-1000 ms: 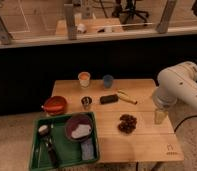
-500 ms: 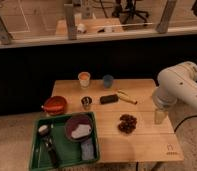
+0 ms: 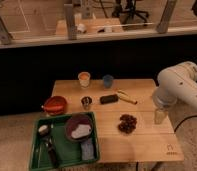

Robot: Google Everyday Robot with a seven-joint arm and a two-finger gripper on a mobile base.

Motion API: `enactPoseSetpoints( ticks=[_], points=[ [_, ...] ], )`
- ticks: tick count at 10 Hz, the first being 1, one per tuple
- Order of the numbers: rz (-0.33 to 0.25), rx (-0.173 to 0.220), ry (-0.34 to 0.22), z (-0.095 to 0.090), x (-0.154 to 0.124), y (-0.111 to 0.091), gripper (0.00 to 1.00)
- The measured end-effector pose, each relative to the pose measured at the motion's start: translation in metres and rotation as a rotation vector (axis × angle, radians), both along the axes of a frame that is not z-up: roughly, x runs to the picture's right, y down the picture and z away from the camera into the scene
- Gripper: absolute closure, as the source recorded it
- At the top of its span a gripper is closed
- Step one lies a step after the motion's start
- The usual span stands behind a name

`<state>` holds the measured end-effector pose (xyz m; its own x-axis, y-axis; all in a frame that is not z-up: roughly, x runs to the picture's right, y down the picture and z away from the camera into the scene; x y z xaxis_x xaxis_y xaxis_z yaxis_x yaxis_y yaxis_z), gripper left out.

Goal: Place brush in purple bowl

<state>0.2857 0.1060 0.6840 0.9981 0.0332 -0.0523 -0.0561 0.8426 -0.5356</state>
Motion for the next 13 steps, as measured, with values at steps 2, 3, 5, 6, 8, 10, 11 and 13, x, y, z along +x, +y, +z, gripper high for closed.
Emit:
enactPoseSetpoints(
  ticks=[2,3,5,6,8,10,11,13],
  points=[
    [0.000,0.000,0.000,0.000,0.000,0.000,0.20],
    [0.000,0.000,0.000,0.000,0.000,0.000,0.20],
    [0.000,0.000,0.000,0.000,0.000,0.000,0.20],
    [0.000,0.000,0.000,0.000,0.000,0.000,0.20],
    [0.000,0.000,0.000,0.000,0.000,0.000,0.20],
    [-0.006,0.001,-0.004,-0.001,-0.002,0.001,0.20],
    [-0.039,0.010,-0.032,-0.005,-0.009,0.002,0.20],
    [-0.161,0.030,-0.117,-0.024,-0.039,0.018,0.20]
  ],
)
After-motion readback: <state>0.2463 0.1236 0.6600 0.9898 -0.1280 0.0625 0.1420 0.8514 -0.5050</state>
